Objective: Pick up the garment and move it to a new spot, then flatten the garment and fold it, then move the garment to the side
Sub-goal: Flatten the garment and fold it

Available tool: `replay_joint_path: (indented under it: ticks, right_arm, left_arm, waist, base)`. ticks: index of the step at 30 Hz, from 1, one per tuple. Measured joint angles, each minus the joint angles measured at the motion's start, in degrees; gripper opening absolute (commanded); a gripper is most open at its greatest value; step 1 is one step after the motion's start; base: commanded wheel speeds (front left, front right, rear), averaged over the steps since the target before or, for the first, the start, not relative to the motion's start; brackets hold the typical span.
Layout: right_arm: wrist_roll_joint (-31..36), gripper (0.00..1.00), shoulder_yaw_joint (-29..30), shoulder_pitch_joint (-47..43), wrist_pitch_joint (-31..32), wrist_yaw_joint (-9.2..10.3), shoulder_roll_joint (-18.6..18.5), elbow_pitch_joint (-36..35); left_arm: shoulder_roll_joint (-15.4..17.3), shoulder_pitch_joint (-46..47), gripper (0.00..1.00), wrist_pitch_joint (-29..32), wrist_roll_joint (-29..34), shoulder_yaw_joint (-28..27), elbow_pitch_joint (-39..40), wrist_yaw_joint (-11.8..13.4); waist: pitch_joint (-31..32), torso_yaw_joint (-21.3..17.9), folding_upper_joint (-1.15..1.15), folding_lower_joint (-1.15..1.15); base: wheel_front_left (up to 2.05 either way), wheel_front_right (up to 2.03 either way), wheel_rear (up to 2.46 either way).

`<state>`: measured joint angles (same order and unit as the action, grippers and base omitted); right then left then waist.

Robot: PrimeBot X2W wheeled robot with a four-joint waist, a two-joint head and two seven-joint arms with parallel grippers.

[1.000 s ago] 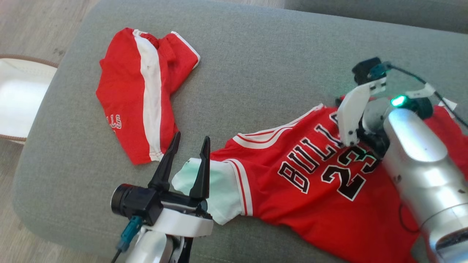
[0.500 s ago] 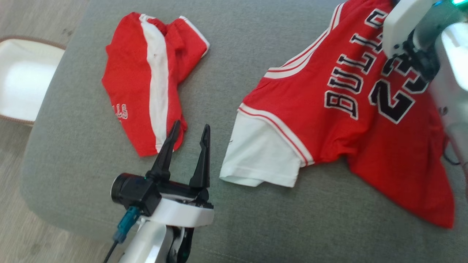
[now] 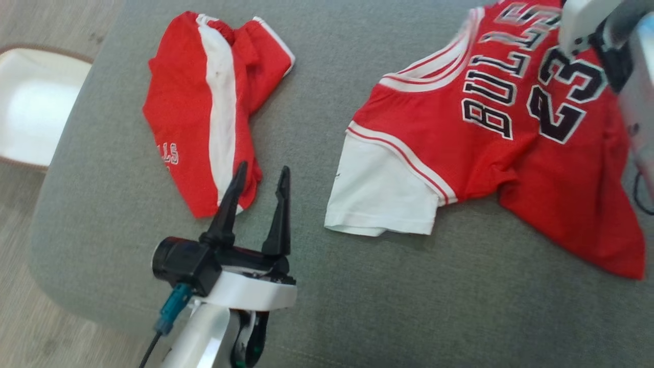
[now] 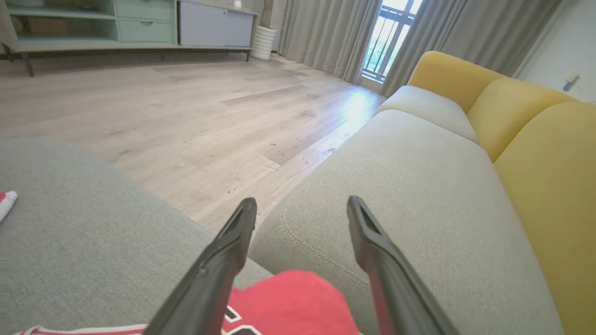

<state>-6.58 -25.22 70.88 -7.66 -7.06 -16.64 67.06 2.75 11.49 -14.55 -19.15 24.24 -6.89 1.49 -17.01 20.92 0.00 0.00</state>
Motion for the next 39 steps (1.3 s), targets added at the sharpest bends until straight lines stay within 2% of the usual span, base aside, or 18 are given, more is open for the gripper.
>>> replay_joint_path:
  ticks: [4, 10, 16, 23, 27, 32, 39]
  right_arm:
    - [-1.21, 1.00, 3.37, -2.90, -5.08, 0.00, 1.79, 0.49]
    - [-3.05, 1.00, 8.25, -10.60, -6.55, 0.00, 4.20, -4.77]
    - [-3.22, 1.00, 17.70, -25.17, -6.72, 0.00, 6.51, -20.15]
    - [0.62, 1.00, 25.87, -49.37, -6.71, 0.00, 12.34, -37.75]
    - [0.87, 1.00, 27.77, -57.85, -6.71, 0.00, 13.35, -44.34]
    - [-3.34, 1.00, 26.64, -66.71, -6.71, 0.00, 13.73, -49.42]
    - [-5.76, 1.00, 26.88, -68.83, -6.71, 0.00, 14.05, -51.31]
  left_arm:
    - [-0.03, -0.24, 1.00, -0.01, 0.92, -1.93, -0.05, 0.03]
    - [-0.01, -2.02, 1.00, -0.15, 2.57, -4.66, -0.07, -0.19]
    - [0.00, -4.07, 1.00, -0.15, 2.60, -6.20, 0.02, -0.30]
    - [0.01, -5.71, 1.00, -0.15, 1.18, -7.88, -0.05, -0.31]
    - [0.01, -5.99, 1.00, -0.15, 1.00, -8.03, -0.55, -0.55]
    - [0.01, -6.49, 1.00, -0.15, 1.21, -8.87, -2.90, -1.20]
    - [0.02, -7.20, 1.00, -0.15, 2.08, -9.26, -6.24, -2.08]
  waist:
    - [2.49, -2.27, 0.00, -0.01]
    - [5.33, -7.36, 0.00, -0.01]
    - [8.41, -12.44, 0.00, -0.02]
    - [10.84, -17.24, 0.00, -0.01]
    - [11.30, -18.46, 0.00, -0.01]
    - [11.85, -19.63, 0.00, -0.01]
    - [11.63, -20.27, 0.00, -0.01]
  base:
    - [0.00, 0.00, 0.00]
    - [0.00, 0.00, 0.00]
    - [0.00, 0.00, 0.00]
    - [0.00, 0.00, 0.00]
    - [0.00, 0.00, 0.00]
    - [0.00, 0.00, 0.00]
    - [0.00, 0.00, 0.00]
